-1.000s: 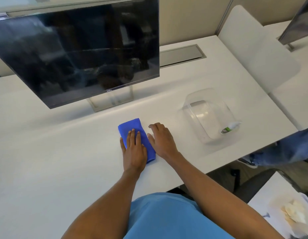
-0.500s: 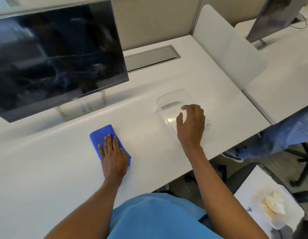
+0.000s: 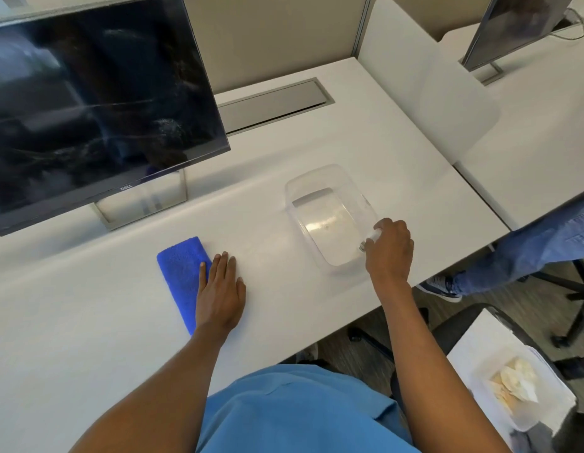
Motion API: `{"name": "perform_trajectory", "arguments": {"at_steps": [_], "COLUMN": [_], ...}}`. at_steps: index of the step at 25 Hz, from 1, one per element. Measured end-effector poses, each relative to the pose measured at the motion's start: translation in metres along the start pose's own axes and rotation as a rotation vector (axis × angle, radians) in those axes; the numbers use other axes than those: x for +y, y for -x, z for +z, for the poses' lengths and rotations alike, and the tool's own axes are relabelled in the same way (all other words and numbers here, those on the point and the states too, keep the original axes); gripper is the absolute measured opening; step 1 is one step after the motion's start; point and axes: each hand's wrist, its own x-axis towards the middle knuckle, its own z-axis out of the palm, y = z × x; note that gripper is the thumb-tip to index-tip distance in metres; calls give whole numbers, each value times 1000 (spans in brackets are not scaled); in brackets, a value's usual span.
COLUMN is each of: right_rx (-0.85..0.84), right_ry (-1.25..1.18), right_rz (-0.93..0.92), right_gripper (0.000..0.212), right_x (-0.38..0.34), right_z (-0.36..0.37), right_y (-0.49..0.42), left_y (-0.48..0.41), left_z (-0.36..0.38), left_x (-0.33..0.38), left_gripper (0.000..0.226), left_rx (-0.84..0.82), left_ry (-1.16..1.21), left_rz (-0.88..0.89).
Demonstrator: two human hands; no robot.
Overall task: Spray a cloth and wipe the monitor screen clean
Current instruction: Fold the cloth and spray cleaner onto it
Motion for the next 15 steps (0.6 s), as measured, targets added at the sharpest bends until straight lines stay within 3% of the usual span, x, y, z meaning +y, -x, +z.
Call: {"name": "perform_trajectory", "arguments": {"at_steps": [6, 11, 15], "right_rx": [-92, -23, 89], "right_ry": [-57, -199, -281], "right_rz": [-41, -8, -95], "right_gripper": [21, 24, 19], "right_x": [-2, -11, -35], "right_z": [4, -3, -24], "right_y": [-4, 1, 2], "left_y": [0, 1, 2], "left_z": [-2, -3, -3], "left_x": [-2, -1, -1], "left_gripper": [58, 58, 58], "left_rx": [-18, -30, -11], "left_ry": [-10, -19, 22], "left_rz": [12, 18, 16]}}
